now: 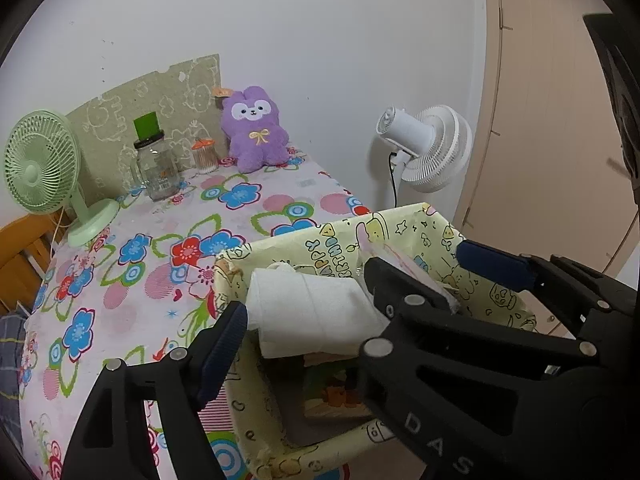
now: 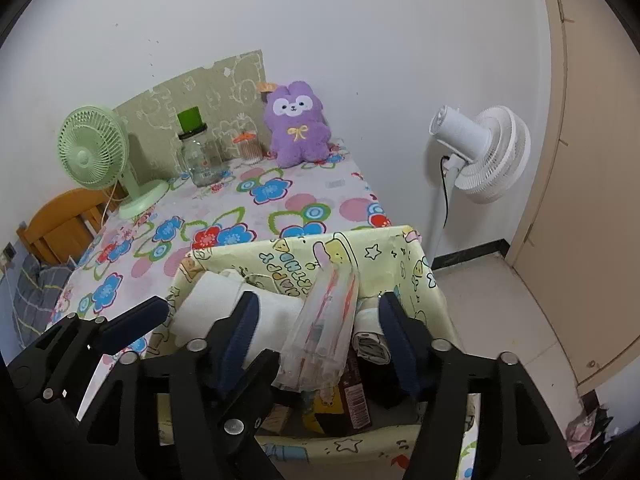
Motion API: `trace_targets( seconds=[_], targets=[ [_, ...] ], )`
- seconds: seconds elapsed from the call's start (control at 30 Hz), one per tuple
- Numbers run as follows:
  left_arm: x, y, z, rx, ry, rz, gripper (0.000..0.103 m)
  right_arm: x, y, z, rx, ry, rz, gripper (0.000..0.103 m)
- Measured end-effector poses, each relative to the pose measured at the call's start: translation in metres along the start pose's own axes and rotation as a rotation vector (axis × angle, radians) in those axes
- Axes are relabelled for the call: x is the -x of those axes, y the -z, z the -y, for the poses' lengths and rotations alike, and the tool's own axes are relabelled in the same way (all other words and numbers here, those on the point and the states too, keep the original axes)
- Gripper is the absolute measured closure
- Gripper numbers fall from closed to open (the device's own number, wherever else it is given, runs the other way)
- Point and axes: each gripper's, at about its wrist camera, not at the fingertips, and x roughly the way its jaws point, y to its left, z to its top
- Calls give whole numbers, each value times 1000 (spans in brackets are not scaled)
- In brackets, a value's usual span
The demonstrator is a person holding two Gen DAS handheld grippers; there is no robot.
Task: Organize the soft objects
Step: 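Lower both grippers into the box and open them to release the cloth and bag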
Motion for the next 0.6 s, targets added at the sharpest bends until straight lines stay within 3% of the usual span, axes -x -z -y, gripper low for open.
trace_targets(
  seconds=[0.6],
  targets=[
    [47,1,-19,20,-54,80,13,46,-4,-29,37,-3,101,14]
  ],
)
